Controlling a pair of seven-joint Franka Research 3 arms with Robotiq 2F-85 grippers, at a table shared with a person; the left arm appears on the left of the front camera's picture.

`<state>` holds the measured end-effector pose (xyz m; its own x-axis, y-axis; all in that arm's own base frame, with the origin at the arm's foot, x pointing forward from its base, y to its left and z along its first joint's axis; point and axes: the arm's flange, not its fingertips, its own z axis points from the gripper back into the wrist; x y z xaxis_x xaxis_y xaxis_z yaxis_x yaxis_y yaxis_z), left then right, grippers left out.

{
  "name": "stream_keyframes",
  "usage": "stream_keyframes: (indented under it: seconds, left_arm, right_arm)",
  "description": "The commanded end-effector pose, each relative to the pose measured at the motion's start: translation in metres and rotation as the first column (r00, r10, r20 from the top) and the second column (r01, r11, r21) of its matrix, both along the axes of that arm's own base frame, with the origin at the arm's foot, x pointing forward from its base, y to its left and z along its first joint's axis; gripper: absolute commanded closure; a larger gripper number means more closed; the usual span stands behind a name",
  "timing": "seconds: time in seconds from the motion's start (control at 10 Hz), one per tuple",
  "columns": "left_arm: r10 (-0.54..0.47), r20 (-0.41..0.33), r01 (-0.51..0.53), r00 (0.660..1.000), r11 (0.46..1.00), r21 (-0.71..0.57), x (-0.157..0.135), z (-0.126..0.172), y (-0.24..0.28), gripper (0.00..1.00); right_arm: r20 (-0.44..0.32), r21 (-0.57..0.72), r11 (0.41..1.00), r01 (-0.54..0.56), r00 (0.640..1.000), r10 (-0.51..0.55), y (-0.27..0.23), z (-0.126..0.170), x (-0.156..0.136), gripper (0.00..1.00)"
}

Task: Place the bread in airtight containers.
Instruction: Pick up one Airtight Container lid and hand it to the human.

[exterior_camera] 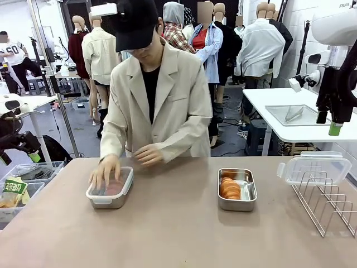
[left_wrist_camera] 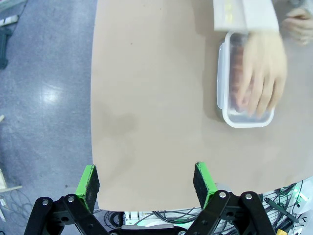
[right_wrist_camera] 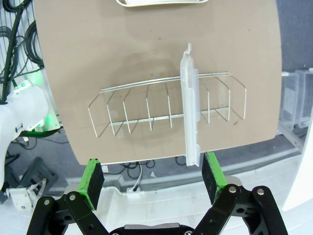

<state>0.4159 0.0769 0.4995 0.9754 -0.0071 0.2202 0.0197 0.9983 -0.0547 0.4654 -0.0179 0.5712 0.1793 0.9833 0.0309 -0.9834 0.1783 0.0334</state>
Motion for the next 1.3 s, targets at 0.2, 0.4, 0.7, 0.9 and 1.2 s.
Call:
stream_keyframes:
  seconds: [0.2, 0.4, 0.7, 0.9, 1.2]
  left_arm:
    - [0.017, 0.009, -0.017, 1.000, 1.000, 0.004, -0.001, 0.000, 0.000, 0.00]
    - [0.017, 0.009, -0.017, 1.000, 1.000, 0.004, -0.001, 0.000, 0.000, 0.00]
    - [0.017, 0.009, -0.017, 1.000, 1.000, 0.004, -0.001, 0.000, 0.000, 0.00]
    - [0.017, 0.009, -0.017, 1.000, 1.000, 0.004, -0.001, 0.000, 0.000, 0.00]
    - [0.017, 0.009, -0.017, 1.000, 1.000, 0.004, -0.001, 0.000, 0.000, 0.00]
  right_arm:
    - [-0.004, 0.002, 1.000, -0.010, 1.000, 0.010, -0.001, 0.002, 0.002, 0.00]
    - [-0.004, 0.002, 1.000, -0.010, 1.000, 0.010, -0.001, 0.002, 0.002, 0.00]
    - [-0.004, 0.002, 1.000, -0.010, 1.000, 0.010, -0.001, 0.002, 0.002, 0.00]
    - [0.023, 0.012, 1.000, -0.017, 1.000, 0.017, 0.007, -0.013, -0.004, 0.00]
    - [0.006, -0.039, 0.998, 0.058, 0.998, -0.058, 0.019, -0.059, -0.009, 0.00]
